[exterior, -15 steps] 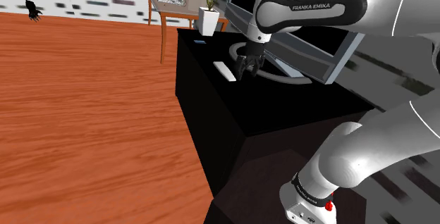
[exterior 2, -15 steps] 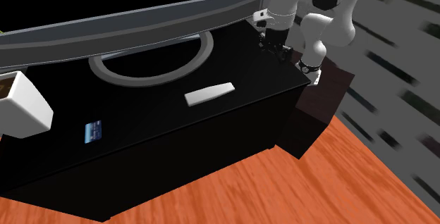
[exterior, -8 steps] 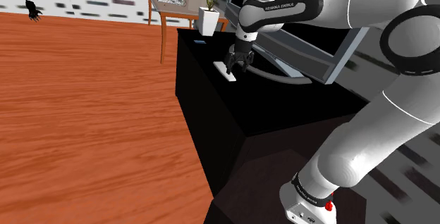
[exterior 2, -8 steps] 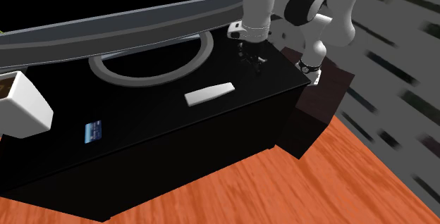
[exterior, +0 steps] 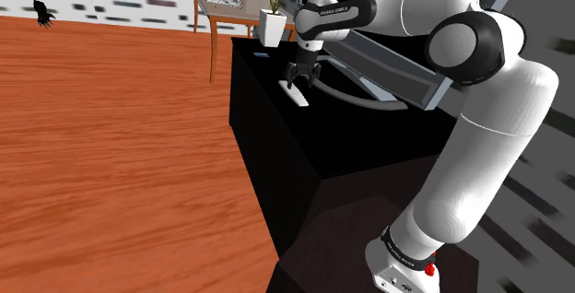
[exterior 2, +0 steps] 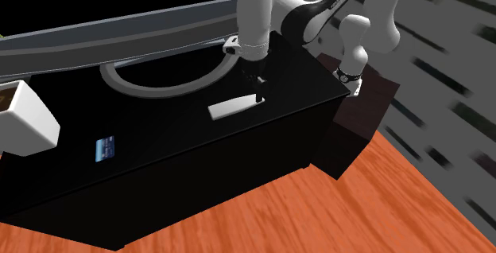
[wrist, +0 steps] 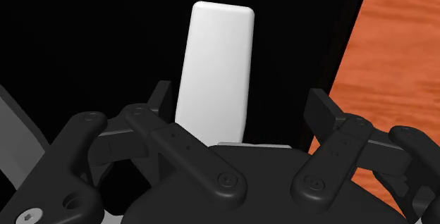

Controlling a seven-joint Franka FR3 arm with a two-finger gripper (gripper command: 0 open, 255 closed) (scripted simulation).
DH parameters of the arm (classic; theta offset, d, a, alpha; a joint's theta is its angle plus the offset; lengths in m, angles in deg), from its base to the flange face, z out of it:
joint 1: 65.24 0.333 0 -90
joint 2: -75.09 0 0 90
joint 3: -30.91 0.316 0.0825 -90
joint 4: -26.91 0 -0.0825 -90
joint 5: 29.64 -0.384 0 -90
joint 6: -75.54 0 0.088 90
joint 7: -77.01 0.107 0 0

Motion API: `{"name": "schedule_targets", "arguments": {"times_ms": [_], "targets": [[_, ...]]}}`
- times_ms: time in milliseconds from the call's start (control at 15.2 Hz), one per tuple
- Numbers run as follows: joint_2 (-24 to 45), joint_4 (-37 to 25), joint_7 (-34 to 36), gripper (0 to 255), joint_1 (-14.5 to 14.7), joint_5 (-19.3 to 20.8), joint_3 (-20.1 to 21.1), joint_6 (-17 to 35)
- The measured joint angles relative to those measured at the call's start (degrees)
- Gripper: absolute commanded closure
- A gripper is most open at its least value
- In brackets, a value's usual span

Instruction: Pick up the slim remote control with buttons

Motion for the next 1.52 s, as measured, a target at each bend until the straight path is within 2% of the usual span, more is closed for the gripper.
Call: {"name": "schedule_targets", "arguments": {"times_ms": [330, 792, 858, 1518], "targets": [[8.63, -9.45, 0.32, 0, -1.77, -1.79, -0.78, -0.46], [10.79, -7.40, -0.06, 0, -2.06, -2.34, -0.70, 3.73], [10.81, -7.18, -0.05, 255, -2.04, -2.35, -0.69, 3.98], [10.81, -6.96, -0.01, 255, -1.99, -2.36, -0.66, 4.27]]}}
